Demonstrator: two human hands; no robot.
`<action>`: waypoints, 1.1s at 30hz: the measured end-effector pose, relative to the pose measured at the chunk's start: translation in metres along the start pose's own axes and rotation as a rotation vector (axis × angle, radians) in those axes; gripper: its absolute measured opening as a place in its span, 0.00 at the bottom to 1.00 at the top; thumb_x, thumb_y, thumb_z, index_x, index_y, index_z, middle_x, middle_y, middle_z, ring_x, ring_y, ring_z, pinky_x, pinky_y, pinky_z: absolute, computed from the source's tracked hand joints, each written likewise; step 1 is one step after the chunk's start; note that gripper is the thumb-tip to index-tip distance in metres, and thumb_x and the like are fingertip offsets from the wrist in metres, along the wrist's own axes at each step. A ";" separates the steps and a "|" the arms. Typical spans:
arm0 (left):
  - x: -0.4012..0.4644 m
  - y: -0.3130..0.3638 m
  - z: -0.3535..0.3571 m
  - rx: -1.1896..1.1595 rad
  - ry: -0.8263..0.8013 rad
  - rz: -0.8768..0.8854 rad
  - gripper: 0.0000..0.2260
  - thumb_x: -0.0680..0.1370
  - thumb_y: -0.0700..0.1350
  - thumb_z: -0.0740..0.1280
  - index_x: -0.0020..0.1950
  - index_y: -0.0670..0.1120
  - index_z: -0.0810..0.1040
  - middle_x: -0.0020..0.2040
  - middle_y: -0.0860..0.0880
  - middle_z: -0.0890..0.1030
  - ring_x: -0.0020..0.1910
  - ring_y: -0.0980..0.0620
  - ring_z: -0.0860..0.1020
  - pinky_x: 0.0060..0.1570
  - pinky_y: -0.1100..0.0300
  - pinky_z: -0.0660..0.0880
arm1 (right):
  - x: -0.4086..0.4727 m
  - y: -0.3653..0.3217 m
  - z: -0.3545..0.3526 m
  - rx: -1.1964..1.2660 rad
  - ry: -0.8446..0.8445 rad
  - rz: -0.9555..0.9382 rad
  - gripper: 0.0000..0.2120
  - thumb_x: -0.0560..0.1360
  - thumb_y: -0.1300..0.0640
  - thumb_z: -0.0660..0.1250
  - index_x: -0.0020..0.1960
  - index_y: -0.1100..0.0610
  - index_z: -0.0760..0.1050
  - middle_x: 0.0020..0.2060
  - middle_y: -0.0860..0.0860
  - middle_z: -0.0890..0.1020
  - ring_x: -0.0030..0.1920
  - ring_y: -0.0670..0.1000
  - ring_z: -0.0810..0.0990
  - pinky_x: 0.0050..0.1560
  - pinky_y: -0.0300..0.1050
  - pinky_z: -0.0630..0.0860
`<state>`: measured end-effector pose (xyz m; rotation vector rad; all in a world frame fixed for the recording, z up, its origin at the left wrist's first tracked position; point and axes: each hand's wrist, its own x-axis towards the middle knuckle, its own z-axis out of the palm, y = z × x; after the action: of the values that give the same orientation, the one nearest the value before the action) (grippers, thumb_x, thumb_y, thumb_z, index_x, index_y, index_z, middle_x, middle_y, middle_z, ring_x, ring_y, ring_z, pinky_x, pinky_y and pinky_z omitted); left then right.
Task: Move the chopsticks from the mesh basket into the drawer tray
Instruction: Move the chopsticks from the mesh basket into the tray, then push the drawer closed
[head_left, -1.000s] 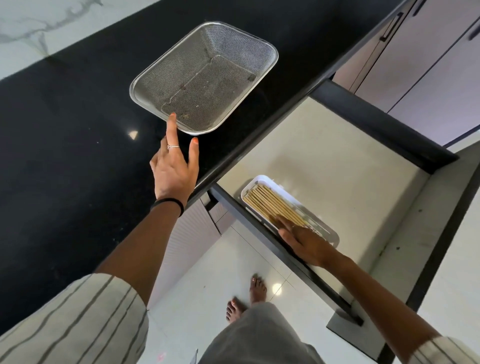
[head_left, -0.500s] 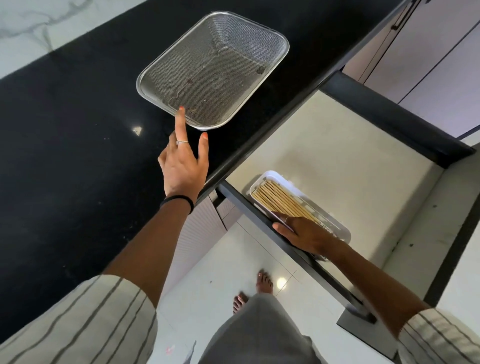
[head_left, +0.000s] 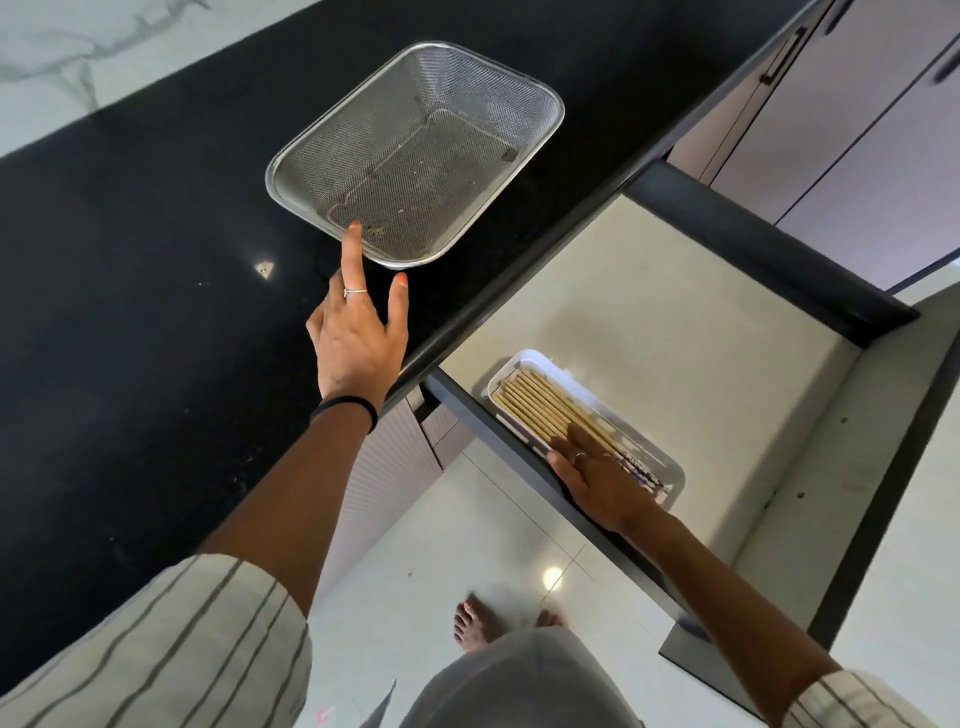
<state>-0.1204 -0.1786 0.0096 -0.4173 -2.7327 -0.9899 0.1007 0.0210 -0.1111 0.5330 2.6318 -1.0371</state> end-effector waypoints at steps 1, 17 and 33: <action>0.000 0.000 0.000 0.001 0.002 0.004 0.28 0.82 0.58 0.55 0.79 0.56 0.46 0.73 0.45 0.69 0.68 0.43 0.72 0.70 0.42 0.61 | -0.002 -0.001 0.001 0.009 -0.019 -0.012 0.34 0.73 0.33 0.45 0.72 0.48 0.64 0.75 0.48 0.63 0.77 0.50 0.55 0.77 0.51 0.51; -0.008 0.018 -0.011 0.042 -0.064 0.010 0.31 0.82 0.52 0.58 0.81 0.50 0.46 0.75 0.41 0.66 0.67 0.37 0.72 0.68 0.44 0.67 | 0.001 0.013 -0.042 -0.299 -0.298 -0.073 0.34 0.77 0.34 0.44 0.74 0.54 0.60 0.77 0.52 0.55 0.76 0.51 0.55 0.76 0.52 0.54; -0.224 0.188 0.067 0.051 -0.016 -0.247 0.31 0.82 0.56 0.56 0.80 0.48 0.47 0.79 0.44 0.58 0.75 0.42 0.62 0.73 0.44 0.56 | -0.043 0.053 -0.146 -0.404 -0.416 -0.620 0.23 0.80 0.59 0.51 0.75 0.59 0.56 0.58 0.61 0.78 0.44 0.57 0.77 0.40 0.47 0.67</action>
<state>0.1460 -0.0397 0.0062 -0.0791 -2.8667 -0.9727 0.1464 0.1478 -0.0233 -0.5591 2.5424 -0.6168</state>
